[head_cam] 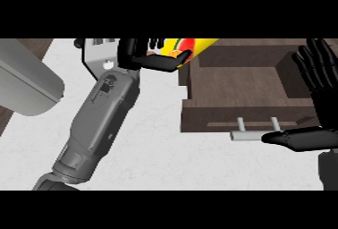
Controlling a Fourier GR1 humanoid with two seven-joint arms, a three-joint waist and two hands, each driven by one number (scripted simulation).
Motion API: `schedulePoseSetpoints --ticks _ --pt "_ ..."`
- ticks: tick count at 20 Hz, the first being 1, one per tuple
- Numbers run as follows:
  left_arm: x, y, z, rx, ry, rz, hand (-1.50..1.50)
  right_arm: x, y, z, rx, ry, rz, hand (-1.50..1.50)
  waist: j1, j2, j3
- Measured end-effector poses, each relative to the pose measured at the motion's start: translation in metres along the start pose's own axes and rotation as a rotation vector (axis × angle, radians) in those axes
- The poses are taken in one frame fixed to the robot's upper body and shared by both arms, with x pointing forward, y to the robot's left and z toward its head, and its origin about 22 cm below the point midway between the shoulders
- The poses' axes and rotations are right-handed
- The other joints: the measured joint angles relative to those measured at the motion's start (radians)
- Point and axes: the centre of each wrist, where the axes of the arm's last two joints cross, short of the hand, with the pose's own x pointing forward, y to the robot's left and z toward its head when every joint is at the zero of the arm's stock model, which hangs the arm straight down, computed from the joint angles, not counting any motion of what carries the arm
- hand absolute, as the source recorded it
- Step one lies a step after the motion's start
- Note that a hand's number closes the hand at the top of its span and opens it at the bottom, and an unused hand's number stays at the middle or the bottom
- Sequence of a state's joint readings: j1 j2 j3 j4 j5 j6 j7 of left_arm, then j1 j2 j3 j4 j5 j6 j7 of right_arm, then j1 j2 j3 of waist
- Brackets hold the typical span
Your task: Pick up the cup, place it into the drawer and close the drawer
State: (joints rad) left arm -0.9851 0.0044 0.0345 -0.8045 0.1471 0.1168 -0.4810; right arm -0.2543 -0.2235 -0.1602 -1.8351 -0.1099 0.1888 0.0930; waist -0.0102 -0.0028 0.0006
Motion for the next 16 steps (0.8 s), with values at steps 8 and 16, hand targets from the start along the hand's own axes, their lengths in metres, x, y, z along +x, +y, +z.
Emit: schedulePoseSetpoints --ticks 8,16 --pt "0.025 -0.047 -0.045 0.001 0.134 -0.093 1.50 -0.002 0.000 -0.004 0.008 -0.017 -0.009 -1.50 -0.029 0.010 0.000" --pt "0.010 -0.061 -0.048 -0.015 0.301 -0.218 1.50 0.005 0.008 -0.016 0.049 -0.047 -0.028 -1.50 -0.080 0.024 0.001"
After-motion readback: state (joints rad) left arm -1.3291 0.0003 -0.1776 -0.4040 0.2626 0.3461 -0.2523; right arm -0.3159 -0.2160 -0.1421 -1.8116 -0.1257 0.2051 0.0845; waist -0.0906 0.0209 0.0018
